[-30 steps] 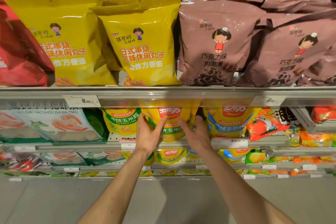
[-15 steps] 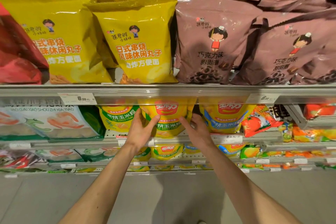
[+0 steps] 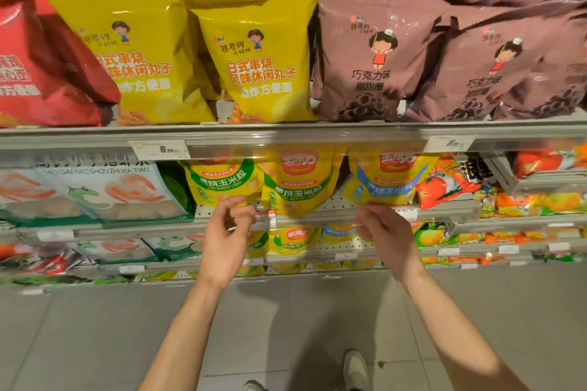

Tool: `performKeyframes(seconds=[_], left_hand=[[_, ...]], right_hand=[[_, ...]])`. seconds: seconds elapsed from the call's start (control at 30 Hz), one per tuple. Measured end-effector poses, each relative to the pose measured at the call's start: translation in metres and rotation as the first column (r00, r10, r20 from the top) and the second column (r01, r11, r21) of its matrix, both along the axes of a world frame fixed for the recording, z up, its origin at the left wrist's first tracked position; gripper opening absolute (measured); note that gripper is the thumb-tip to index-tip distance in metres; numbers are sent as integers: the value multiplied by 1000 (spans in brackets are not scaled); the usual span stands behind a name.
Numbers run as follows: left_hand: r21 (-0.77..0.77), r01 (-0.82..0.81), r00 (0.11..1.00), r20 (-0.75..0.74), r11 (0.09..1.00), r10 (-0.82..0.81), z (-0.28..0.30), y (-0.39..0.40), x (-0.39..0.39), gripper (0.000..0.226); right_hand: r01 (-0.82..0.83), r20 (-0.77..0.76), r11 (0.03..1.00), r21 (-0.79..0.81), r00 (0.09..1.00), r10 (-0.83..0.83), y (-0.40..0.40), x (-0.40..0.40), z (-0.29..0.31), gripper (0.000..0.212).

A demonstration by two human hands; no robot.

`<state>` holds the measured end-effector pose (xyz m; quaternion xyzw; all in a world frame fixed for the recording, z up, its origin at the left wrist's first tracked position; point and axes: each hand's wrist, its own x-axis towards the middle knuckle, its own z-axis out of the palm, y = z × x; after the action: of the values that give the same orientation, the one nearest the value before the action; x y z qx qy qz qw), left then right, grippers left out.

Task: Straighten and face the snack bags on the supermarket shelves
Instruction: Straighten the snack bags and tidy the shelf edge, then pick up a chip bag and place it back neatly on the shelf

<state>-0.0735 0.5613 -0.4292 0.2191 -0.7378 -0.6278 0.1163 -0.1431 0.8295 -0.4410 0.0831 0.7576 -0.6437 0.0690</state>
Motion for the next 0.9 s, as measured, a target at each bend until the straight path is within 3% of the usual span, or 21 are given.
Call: performKeyframes(seconds=[0.27, 0.67, 0.9], left_hand=[[12, 56, 996, -71, 998, -55, 35, 23, 21, 17], [132, -105, 982, -143, 986, 124, 65, 164, 19, 12], [142, -85, 978, -176, 986, 110, 77, 249, -11, 13]], right_hand=[[146, -52, 987, -62, 987, -149, 41, 49, 22, 9], [48, -157, 998, -39, 986, -54, 169, 12, 44, 13], [41, -154, 996, -80, 987, -53, 248, -1, 52, 16]])
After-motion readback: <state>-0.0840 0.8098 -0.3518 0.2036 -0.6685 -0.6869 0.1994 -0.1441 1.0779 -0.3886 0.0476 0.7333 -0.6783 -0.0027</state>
